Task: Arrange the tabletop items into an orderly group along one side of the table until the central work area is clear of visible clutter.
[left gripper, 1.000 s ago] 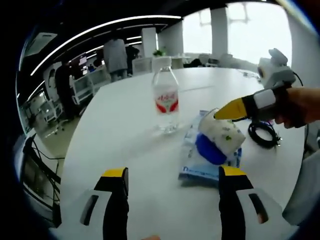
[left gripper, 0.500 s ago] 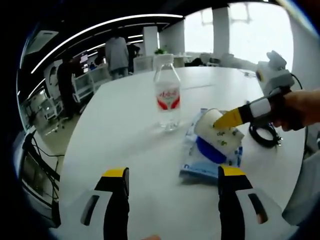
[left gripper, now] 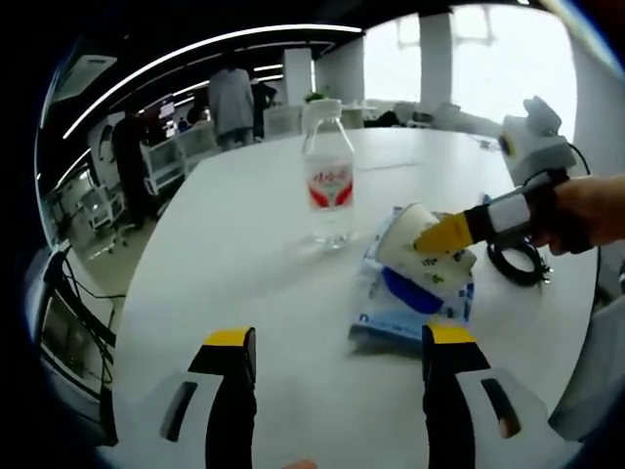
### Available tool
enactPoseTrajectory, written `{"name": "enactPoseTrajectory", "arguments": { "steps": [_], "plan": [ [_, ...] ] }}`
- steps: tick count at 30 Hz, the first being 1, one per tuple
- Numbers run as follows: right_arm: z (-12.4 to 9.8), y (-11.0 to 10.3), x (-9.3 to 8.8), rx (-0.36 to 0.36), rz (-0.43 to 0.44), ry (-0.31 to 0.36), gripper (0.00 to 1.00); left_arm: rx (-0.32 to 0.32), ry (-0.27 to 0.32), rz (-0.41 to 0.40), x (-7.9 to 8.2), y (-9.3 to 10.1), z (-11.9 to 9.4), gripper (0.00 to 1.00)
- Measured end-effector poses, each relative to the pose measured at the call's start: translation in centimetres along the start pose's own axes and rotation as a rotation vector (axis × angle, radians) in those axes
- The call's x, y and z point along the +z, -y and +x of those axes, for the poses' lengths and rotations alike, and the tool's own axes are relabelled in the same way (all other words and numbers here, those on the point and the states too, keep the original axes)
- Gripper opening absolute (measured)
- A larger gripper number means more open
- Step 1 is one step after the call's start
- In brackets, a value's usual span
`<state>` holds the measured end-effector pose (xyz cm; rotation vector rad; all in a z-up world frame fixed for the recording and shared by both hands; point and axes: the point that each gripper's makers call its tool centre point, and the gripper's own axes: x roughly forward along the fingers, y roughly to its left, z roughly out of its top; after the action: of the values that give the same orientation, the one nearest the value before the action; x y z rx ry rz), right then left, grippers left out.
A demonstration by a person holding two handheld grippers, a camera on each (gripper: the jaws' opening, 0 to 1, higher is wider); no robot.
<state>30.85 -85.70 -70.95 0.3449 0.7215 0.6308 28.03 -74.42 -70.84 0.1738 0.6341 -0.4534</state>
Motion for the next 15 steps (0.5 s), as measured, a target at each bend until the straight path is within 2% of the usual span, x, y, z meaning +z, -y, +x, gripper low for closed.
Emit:
{"name": "enactPoseTrajectory", "arguments": {
  "steps": [4,7,10,13,15],
  "plan": [
    [-0.2,-0.3,0.9,0.017,-0.009,0.058,0.35,0.0,0.021,-0.017,0.7,0.2,-0.1,0.65],
    [-0.6,-0.4,1.8,0.021,-0.054,0.103,0.35,-0.002,0.058,-0.069,1.5,0.1,-0.2,0.63],
    [-1.1,-0.3,2.4,0.019,-0.077,0.133,0.35,-0.006,0.066,-0.076,1.8,0.2,-0.1,0.63],
    [-1.6,-0.4,3.3,0.025,-0.106,0.18,0.35,-0.032,0.089,-0.11,2.5,0.7,0.1,0.63],
    [-1.9,-0.9,4.1,0.051,-0.157,0.22,0.35,-0.058,0.121,-0.149,3.4,1.2,0.0,0.62]
  ]
}}
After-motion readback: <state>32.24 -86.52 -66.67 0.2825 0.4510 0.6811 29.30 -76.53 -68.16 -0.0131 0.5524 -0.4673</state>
